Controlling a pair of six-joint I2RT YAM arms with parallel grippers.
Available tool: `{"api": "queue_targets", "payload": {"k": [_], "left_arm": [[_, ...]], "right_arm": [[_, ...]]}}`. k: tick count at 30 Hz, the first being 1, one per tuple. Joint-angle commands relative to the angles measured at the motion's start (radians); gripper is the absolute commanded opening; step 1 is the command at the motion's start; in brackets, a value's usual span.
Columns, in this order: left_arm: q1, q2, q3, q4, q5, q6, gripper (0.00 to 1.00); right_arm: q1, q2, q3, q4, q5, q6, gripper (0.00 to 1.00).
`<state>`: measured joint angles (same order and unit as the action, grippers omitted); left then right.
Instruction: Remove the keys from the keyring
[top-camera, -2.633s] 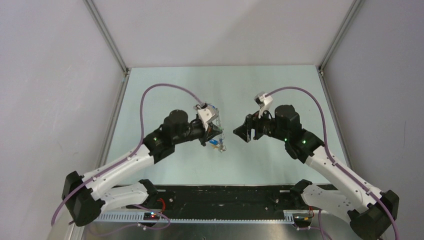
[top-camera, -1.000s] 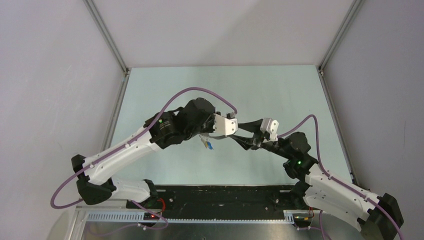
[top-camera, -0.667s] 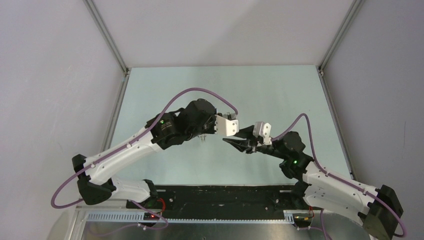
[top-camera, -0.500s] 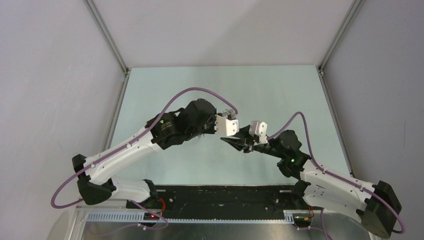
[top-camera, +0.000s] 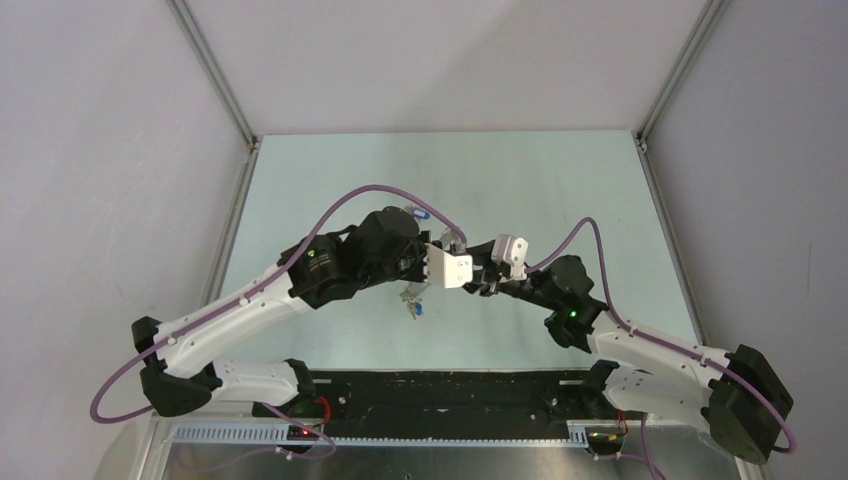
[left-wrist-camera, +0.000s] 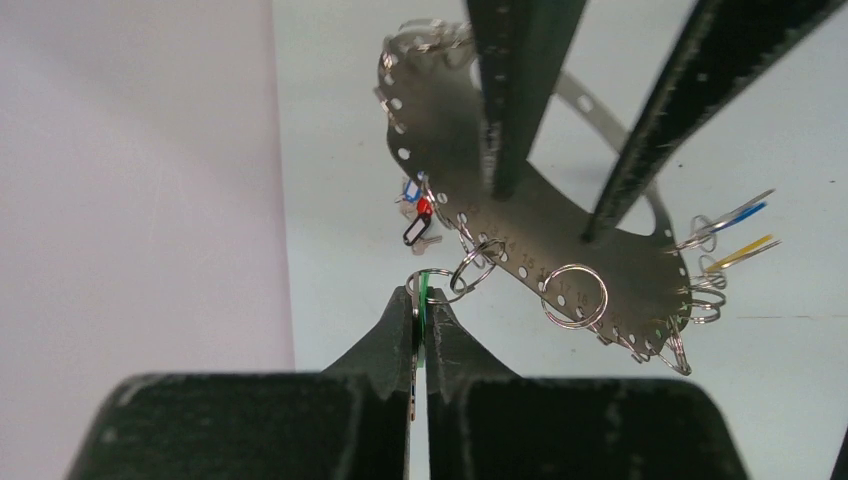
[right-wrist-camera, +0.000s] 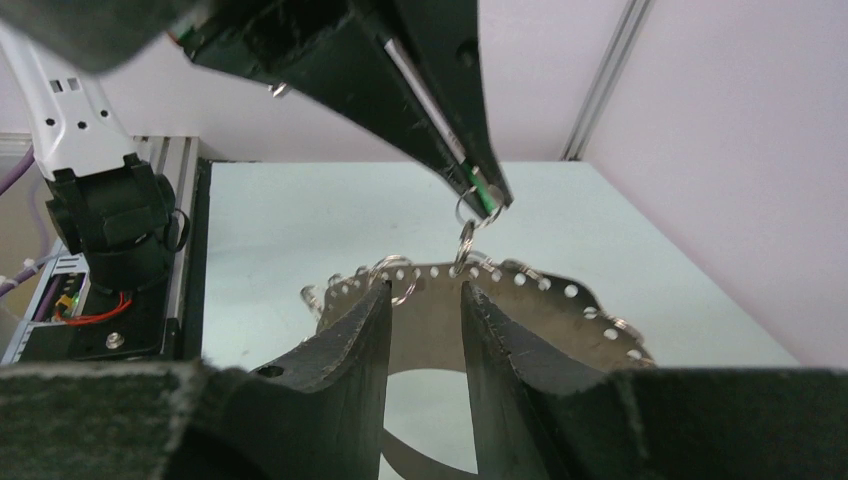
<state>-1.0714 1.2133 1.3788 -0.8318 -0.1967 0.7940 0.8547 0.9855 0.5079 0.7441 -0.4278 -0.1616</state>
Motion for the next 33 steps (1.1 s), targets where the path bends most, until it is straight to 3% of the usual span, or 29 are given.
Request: {"api": "queue_targets", "payload": {"k": [1,15,22,27,33], "left_arm": [[-0.007,-0.051,-0.009,0.056,0.047,0.0,0.0],[-0.007,-0.087,-0.016,0.069,0.058,0.002,0.0],[-0.006,-0.093,-0.023,0.08,0.066,0.004,0.0],[-0.007,-0.093,-0.023,0.082,0.072,0.004,0.0],[-0.007,-0.09,-0.025,0.086,0.079,0.004,0.0]], "right_arm": [[-0.004,0.028,0.052,0.121,-0.026,0.007,0.34],[-0.002,0.122,0.082,0.139,-0.05,0.026,0.3],[-0.003,0.134,0.083,0.177,-0.069,0.058,0.12],[-0.003,0.141,0.094,0.177,-0.082,0.071,0.22],[-0.003,0.145,0.099,0.182,-0.094,0.085,0.23]]}}
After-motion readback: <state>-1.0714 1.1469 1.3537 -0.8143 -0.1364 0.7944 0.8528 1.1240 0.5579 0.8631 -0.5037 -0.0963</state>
